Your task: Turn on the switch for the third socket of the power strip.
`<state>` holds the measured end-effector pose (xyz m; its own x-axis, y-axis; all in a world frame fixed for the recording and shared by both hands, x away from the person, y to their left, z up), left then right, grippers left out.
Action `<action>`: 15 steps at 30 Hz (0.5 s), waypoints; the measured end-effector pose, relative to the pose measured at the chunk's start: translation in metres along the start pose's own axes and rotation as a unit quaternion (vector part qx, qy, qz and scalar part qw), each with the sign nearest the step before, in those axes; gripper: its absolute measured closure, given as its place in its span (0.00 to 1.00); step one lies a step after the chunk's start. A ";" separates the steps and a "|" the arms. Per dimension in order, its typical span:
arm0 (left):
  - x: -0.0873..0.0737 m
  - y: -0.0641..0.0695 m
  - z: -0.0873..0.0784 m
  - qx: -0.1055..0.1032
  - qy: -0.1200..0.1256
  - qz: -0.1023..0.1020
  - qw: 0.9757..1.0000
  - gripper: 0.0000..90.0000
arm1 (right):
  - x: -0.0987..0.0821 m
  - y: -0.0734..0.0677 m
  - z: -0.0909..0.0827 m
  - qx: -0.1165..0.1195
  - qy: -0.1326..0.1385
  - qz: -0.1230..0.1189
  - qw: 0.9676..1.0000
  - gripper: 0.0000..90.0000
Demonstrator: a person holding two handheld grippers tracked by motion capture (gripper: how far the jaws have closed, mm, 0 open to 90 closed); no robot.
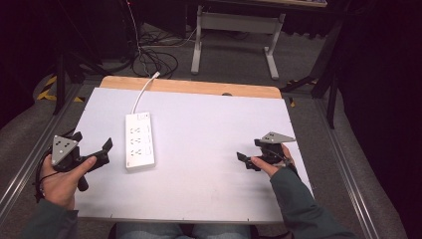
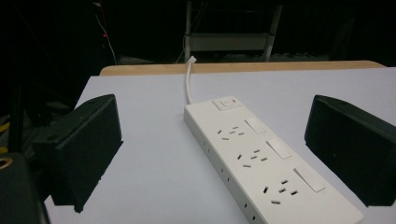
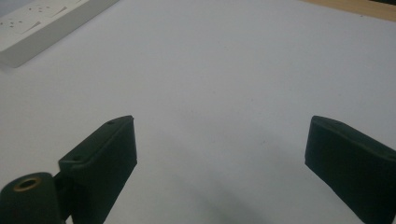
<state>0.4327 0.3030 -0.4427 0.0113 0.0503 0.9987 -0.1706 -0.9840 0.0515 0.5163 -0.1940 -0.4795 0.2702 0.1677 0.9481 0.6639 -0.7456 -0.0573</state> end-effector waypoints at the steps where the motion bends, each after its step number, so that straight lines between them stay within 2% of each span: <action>1: 0.000 0.000 0.000 0.000 0.000 0.000 1.000 0.05 | 0.000 0.000 0.000 0.000 0.000 0.000 1.000 0.11; 14: 0.000 0.000 0.001 0.002 -0.002 0.005 1.000 0.06 | 0.000 0.000 -0.001 -0.001 -0.001 -0.001 1.000 0.11; 15: 0.000 0.000 0.001 0.004 -0.002 0.005 1.000 0.09 | 0.000 0.000 -0.001 -0.001 -0.001 -0.001 1.000 0.11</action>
Point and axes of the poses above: each handheld gripper's, and its own axes: z roughly forward along the jaws, x roughly out of its top, y roughly to its right, the point moved 4 cm from there along z, roughly forward along the jaws, and after that the axes turned 15 degrees about y, right-handed, at the moved point
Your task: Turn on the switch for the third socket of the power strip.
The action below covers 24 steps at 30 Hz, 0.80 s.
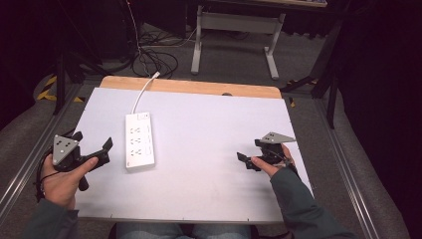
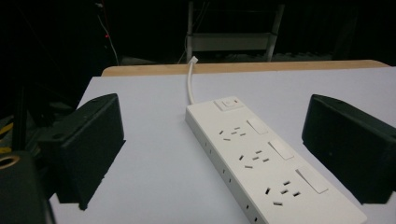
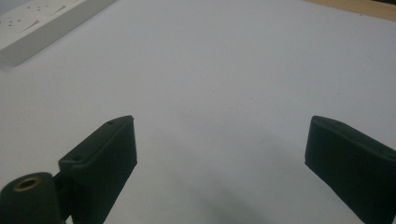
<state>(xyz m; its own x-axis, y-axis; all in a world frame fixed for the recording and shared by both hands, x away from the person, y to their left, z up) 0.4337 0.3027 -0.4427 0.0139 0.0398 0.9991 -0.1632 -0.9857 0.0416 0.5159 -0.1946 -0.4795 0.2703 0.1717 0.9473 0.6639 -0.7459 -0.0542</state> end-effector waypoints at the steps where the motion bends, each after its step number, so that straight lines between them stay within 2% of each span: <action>1: 0.000 0.000 0.000 0.003 0.000 -0.002 1.000 0.11 | 0.000 0.000 0.000 0.000 0.000 0.000 1.000 0.11; 6: 0.001 -0.002 0.000 0.013 -0.003 -0.013 1.000 0.20 | 0.000 0.000 0.000 -0.001 0.000 0.000 1.000 0.11; 8: 0.001 -0.003 0.000 0.015 -0.004 -0.010 1.000 0.26 | 0.000 0.000 0.000 -0.001 0.000 0.000 1.000 0.11; 16: -0.001 -0.006 0.000 0.022 -0.017 -0.015 0.999 0.37 | 0.000 0.000 -0.001 -0.002 0.000 0.000 1.000 0.11; 24: -0.001 -0.009 -0.001 0.008 -0.025 -0.014 1.000 0.62 | 0.000 0.001 -0.001 -0.003 0.000 0.001 1.000 0.11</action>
Point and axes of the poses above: each handheld gripper's, and its own axes: z roughly forward along the jaws, x roughly out of its top, y roughly to its right, the point moved 4 cm from there along z, roughly forward along the jaws, and after that the axes turned 15 degrees about y, right-handed, at the moved point
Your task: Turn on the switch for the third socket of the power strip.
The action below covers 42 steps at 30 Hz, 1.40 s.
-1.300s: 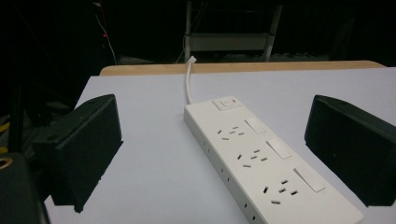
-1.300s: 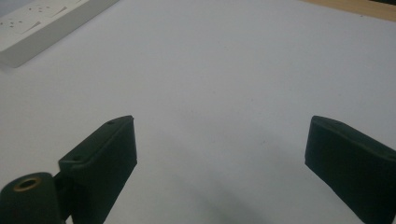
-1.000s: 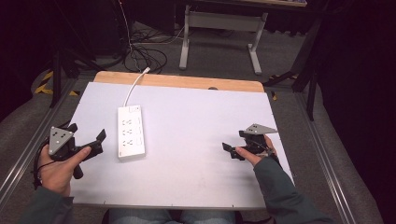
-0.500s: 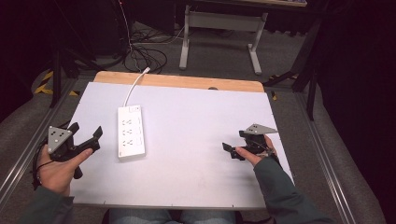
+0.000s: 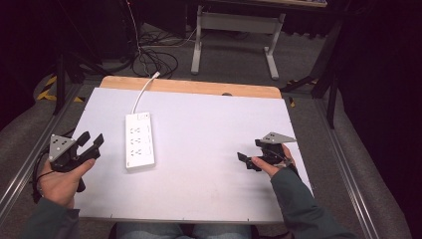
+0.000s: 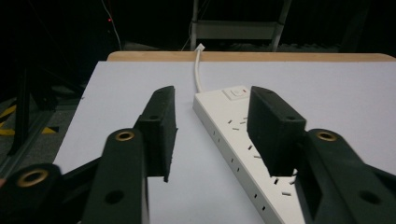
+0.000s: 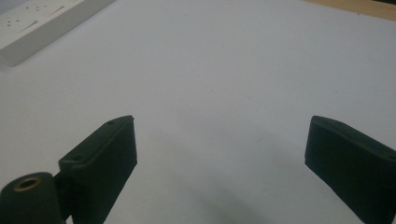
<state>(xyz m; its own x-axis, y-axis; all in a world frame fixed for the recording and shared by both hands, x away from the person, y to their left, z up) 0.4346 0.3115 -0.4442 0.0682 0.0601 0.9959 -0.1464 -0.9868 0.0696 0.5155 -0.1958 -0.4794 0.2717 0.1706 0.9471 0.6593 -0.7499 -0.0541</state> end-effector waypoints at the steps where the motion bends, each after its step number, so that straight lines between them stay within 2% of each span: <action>1: 0.000 0.000 0.000 -0.001 0.000 0.001 1.000 0.64 | 0.000 0.000 0.000 0.000 0.000 0.000 1.000 0.11; 11: 0.000 -0.003 0.001 -0.008 -0.002 -0.001 1.000 0.85 | 0.000 0.000 -0.001 -0.001 0.000 0.002 1.000 0.11; 19: 0.000 -0.002 0.002 -0.018 0.000 -0.005 1.000 0.98 | -0.001 0.001 -0.001 -0.001 0.001 0.002 1.000 0.11; 36: -0.001 -0.002 0.007 -0.025 -0.013 0.000 1.000 1.00 | -0.001 0.001 -0.002 -0.003 0.001 0.002 1.000 0.11; 42: -0.001 0.002 0.013 -0.034 -0.020 0.004 0.999 1.00 | -0.001 0.001 -0.002 -0.003 -0.002 0.001 1.000 0.11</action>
Point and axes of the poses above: each handheld gripper's, and its own axes: z roughly forward along the jaws, x roughly out of its top, y roughly to its right, the point moved 4 cm from there along z, roughly forward along the jaws, and after that the axes turned 15 degrees about y, right-handed, at the moved point
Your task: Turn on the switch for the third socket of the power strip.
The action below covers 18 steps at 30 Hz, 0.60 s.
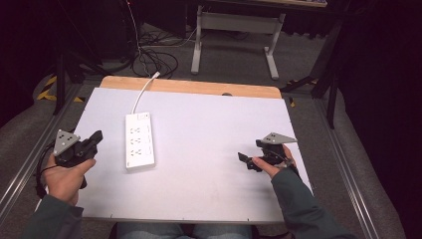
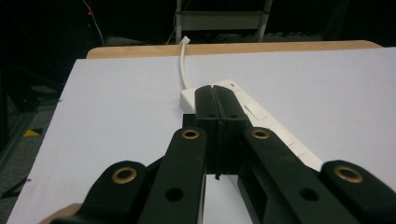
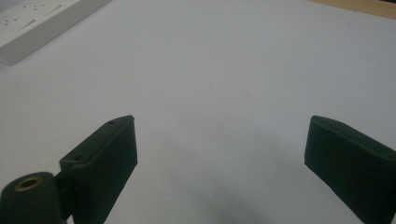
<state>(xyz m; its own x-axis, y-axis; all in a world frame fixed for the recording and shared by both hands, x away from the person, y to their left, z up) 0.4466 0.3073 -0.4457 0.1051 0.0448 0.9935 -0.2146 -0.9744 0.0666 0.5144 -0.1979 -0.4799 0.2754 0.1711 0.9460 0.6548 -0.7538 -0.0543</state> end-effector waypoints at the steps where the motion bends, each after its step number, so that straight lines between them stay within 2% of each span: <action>1: 0.000 0.001 0.001 -0.001 0.000 0.002 1.000 1.00 | 0.000 0.000 0.000 0.000 0.000 0.000 1.000 0.11; 10: 0.000 0.006 0.005 -0.018 -0.008 0.014 1.000 1.00 | 0.000 0.000 0.000 -0.001 0.000 -0.001 1.000 0.11; 18: 0.000 0.011 0.011 -0.024 -0.013 0.022 0.999 1.00 | 0.000 0.000 0.000 -0.002 -0.001 -0.001 1.000 0.11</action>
<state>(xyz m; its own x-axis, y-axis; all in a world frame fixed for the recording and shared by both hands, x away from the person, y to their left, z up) 0.4548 0.2943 -0.4459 0.1195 -0.0046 0.9928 -0.2666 -0.9634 0.0277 0.5147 -0.1983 -0.4803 0.2762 0.1743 0.9452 0.6532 -0.7555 -0.0516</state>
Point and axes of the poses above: each handheld gripper's, and its own axes: z roughly forward along the jaws, x roughly out of its top, y roughly to its right, the point moved 4 cm from there along z, roughly forward along the jaws, and after that the axes turned 15 degrees about y, right-handed, at the moved point
